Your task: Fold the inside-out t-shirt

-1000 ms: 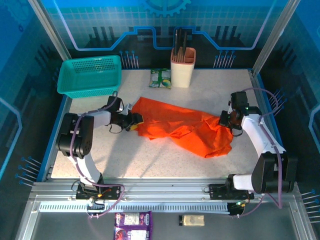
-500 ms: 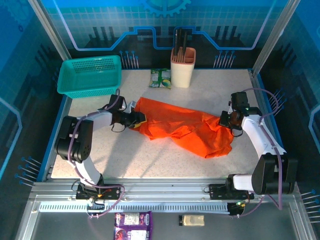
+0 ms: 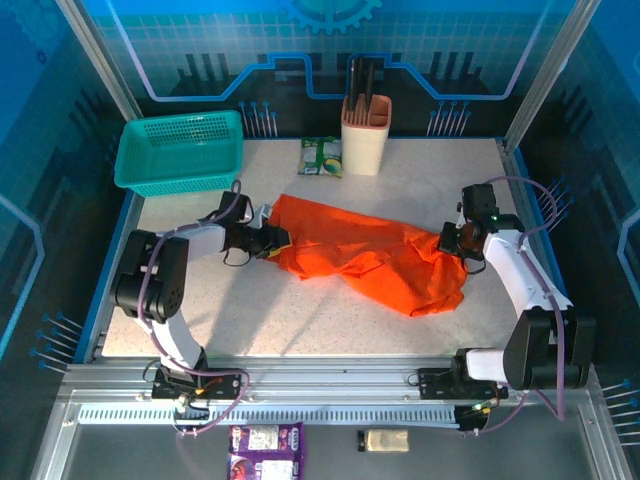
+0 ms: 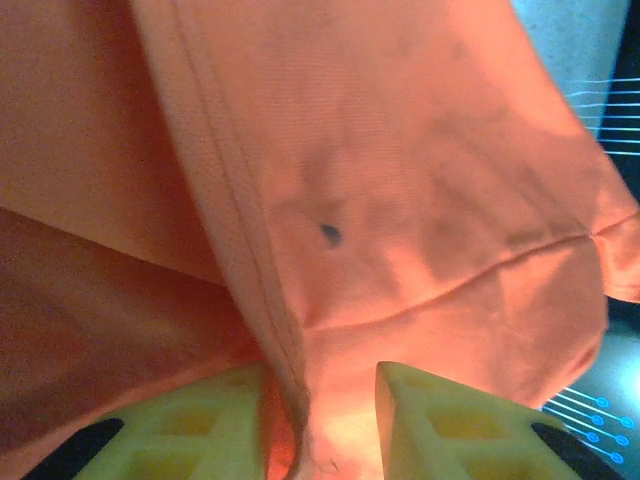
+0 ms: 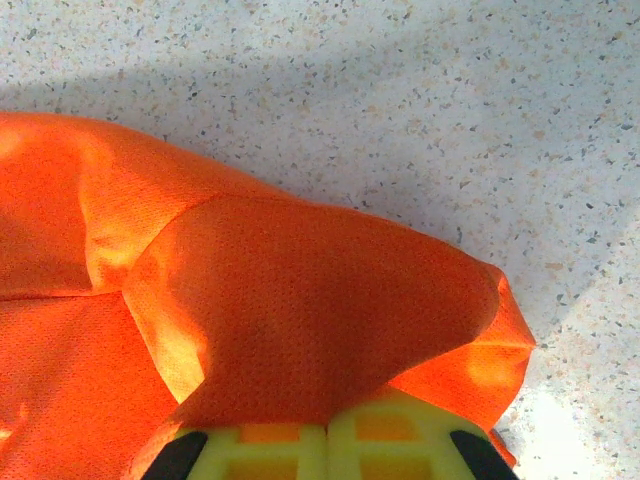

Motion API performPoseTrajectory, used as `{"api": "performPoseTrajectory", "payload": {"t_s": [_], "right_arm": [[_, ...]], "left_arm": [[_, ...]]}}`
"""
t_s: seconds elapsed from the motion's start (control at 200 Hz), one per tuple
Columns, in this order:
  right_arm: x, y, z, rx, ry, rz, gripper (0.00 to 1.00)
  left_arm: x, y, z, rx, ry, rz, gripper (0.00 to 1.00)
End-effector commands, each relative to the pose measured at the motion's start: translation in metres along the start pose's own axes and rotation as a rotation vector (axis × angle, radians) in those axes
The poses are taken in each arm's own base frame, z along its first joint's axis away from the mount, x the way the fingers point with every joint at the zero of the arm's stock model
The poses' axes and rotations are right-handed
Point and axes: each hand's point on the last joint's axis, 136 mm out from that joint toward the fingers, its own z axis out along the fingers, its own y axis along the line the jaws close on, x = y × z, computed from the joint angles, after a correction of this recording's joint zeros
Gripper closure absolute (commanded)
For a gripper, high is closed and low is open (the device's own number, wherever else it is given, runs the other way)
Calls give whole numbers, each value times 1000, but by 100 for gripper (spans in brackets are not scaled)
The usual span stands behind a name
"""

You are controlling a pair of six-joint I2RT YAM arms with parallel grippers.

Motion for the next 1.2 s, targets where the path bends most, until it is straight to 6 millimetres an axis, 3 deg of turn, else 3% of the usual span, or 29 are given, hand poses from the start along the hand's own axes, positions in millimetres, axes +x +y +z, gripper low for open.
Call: {"api": "performPoseTrajectory", "payload": {"t_s": [0.0, 0.065, 0.185, 0.32, 0.475, 0.655, 0.795, 0.876, 0.951, 1.006, 1.106, 1.196], "right_arm": [[0, -2, -7, -6, -10, -2, 100], [-1, -2, -8, -6, -12, -2, 100], [-2, -1, -11, -8, -19, -1, 100], [-10, 2, -26, -22, -48, 5, 100], [-35, 10, -73, -45, -161, 4, 100], [-70, 22, -154, -90, -337, -2, 100], [-88, 29, -220, -126, -477, -7, 100], [-85, 33, -240, -162, -500, -13, 100], [-72, 38, -239, -206, -466, -17, 100], [-57, 42, -226, -242, -406, -19, 100], [-22, 53, -185, -313, -243, -12, 100], [14, 59, -134, -338, -76, -4, 100]], "left_arm": [[-8, 2, 4, -23, 0, 21, 67], [-9, 2, 4, -27, -4, 23, 71], [-13, -3, -2, -36, -33, 45, 86], [-25, -23, -30, -52, -116, 96, 98], [-53, -74, -101, -27, -278, 173, 100], [-75, -140, -195, 49, -457, 269, 100], [-77, -180, -263, 88, -588, 332, 100], [-69, -192, -289, 89, -637, 360, 100], [-57, -191, -299, 68, -654, 373, 100], [-48, -183, -296, 50, -640, 363, 100], [-34, -151, -264, 55, -552, 290, 100], [-22, -100, -217, 38, -445, 177, 100]]}}
